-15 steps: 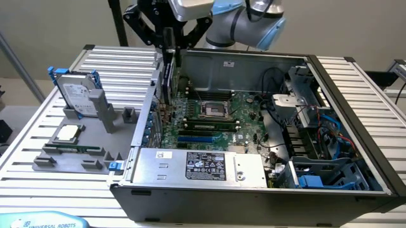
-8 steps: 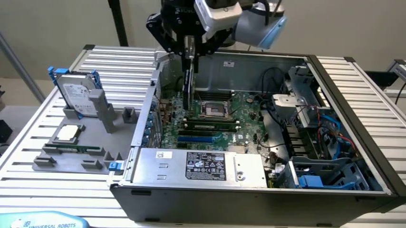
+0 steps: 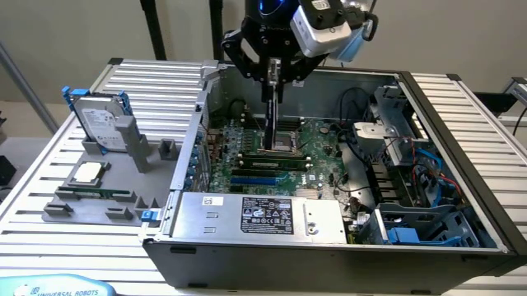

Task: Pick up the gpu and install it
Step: 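Pick up the gpu and move the gpu toward the slot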

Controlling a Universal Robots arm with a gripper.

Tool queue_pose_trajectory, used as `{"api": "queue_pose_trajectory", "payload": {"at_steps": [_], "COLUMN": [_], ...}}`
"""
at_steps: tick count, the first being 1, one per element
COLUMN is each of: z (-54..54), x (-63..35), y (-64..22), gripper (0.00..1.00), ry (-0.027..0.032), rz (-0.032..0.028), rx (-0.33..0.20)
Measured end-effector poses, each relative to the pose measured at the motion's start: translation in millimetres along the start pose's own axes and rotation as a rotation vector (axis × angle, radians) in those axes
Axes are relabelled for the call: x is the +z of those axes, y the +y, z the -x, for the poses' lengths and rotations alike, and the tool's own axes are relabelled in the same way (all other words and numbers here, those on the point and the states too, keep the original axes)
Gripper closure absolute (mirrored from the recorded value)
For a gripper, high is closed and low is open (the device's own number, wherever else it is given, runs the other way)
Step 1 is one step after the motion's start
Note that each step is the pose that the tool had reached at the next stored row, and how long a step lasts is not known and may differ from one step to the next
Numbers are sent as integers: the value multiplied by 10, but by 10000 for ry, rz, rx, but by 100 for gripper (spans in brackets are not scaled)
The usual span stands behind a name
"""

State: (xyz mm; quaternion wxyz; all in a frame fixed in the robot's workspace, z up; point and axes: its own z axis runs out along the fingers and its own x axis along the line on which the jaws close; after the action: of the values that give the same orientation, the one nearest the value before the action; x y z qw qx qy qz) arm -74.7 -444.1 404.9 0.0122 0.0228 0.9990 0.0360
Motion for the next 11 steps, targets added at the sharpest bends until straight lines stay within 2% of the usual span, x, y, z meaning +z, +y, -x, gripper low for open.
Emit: {"api": "queue_pose_trajectory", "payload": {"at_steps": [7,11], "z": [292,301], "x": [137,166], "y": [38,37], "gripper": [73,73], "ry": [1,0], "rz": [-6,-43], "rx": [0,0]}}
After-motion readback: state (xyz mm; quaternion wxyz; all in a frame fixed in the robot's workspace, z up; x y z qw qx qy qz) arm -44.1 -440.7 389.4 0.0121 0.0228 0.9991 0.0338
